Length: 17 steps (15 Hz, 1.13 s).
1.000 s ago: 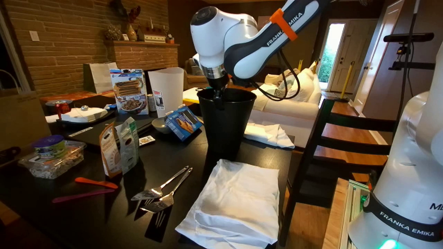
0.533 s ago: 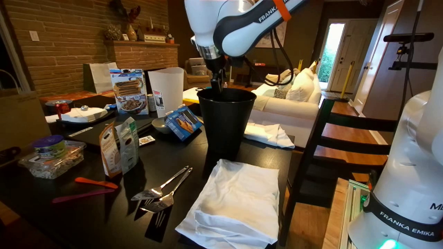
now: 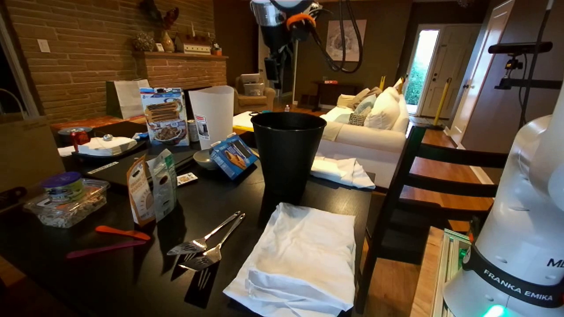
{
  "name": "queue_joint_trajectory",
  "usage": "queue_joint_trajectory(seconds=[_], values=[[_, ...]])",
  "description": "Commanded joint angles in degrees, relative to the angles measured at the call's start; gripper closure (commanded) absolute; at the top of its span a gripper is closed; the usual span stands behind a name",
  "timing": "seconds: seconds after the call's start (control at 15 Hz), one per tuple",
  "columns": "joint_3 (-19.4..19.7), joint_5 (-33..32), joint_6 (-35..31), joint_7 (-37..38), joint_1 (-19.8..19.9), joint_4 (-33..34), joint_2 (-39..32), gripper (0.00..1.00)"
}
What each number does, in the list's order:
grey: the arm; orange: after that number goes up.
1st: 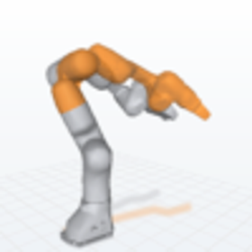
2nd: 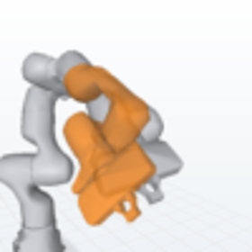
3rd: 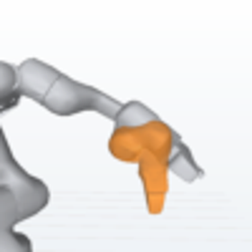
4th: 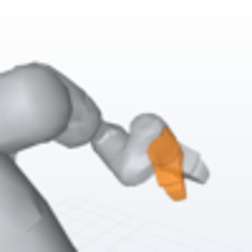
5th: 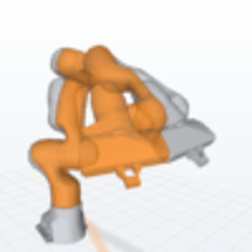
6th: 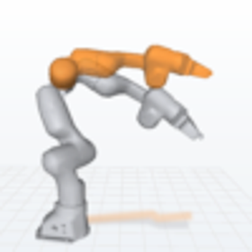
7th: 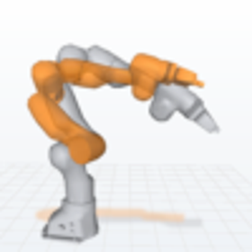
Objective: Position the black bin upright
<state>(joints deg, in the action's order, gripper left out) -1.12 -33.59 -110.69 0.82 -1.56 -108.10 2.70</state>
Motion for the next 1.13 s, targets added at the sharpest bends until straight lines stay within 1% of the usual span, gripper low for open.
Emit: queue_joint_trajectory(seconds=[0.0,0.27,0.47,0.53,1.07], values=[[1.2,5.3,1.6,-0.1,1.4,6.1,0.8,0.00],[3.0,10.2,1.5,2.3,3.4,12.5,0.5,0.00],[4.0,12.2,1.3,3.8,4.4,15.4,-0.1,0.00],[3.4,9.8,0.5,2.6,4.1,12.8,1.1,0.00],[3.4,9.9,0.5,2.5,4.2,13.0,0.8,0.00]])
